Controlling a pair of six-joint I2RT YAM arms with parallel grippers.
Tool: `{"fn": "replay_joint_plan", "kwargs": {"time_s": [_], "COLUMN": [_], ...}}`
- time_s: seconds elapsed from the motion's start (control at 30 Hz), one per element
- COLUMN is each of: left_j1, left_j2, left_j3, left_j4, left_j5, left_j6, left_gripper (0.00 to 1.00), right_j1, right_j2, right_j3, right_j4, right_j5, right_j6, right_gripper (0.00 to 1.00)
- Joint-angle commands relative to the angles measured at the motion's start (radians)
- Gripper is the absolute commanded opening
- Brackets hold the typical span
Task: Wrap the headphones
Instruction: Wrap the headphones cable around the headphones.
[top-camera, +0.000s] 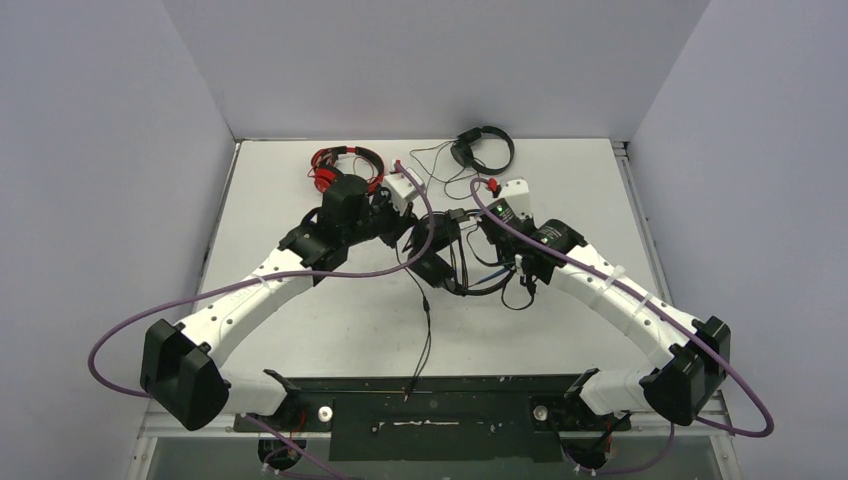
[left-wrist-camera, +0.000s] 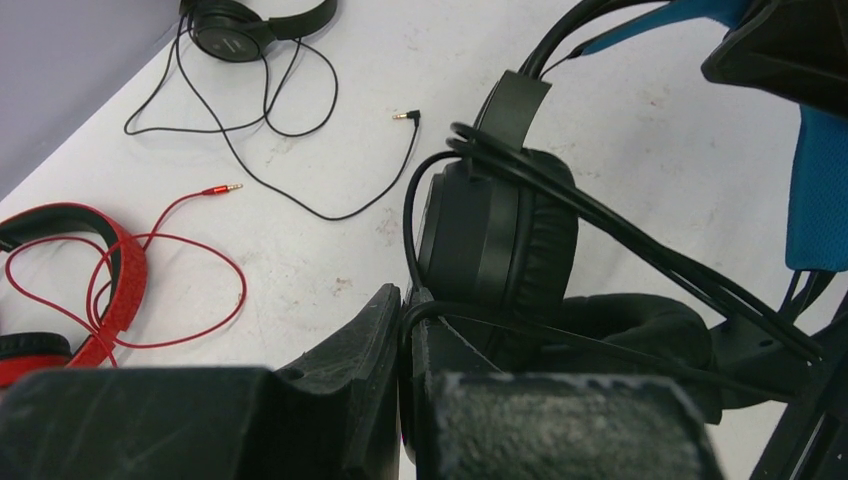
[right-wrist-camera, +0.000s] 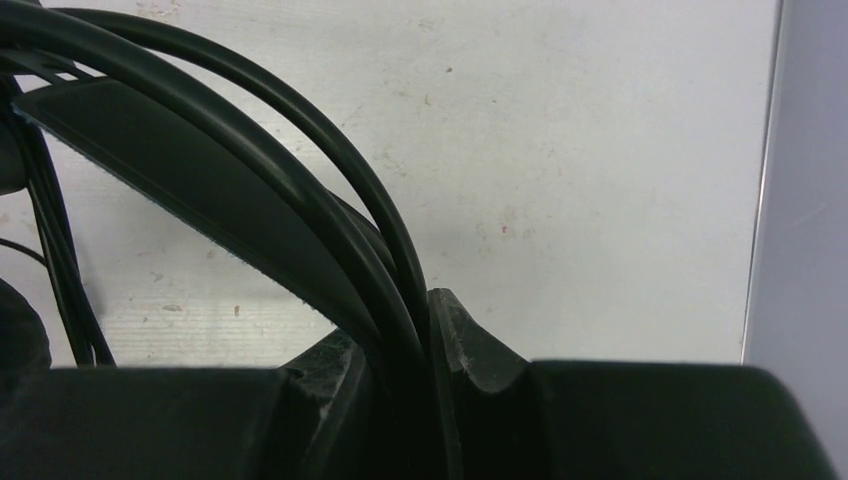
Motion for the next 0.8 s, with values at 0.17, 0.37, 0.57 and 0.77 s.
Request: {"fn": "replay_joint_plan", "kwargs": {"time_s": [0.17, 0.37, 0.57, 0.77], "left_j1": [0.033, 0.056, 0.089, 0.116], "left_j2": [-0.066, -0.025, 0.012, 0.022], "left_j3": [0.025, 0.032, 0.048, 0.064], "left_j4": [0.02, 0.071, 0.159, 0.221], "left_j5": [-0.135, -0.158, -0.056, 0.074], "left_j6": [0.072, 0.133, 0.098, 0.044], "left_gripper": [0.04, 0.04, 0.12, 0.2], "right_j1": [0.004, 0.014, 0.031, 0.039], "right_j2": [0.002, 0.0, -0.014, -0.016], "right_j3": [0.015, 0.02, 0.025, 0.017], "right_j4": [-0.05, -0.071, -0.072, -0.071], "right_j5": [-0.033, -0.08, -0.159, -0.195], "right_j6": [-0.087, -0.124, -0.149, -0.16], "right_gripper": [0.0, 0.0, 0.0, 0.0]}}
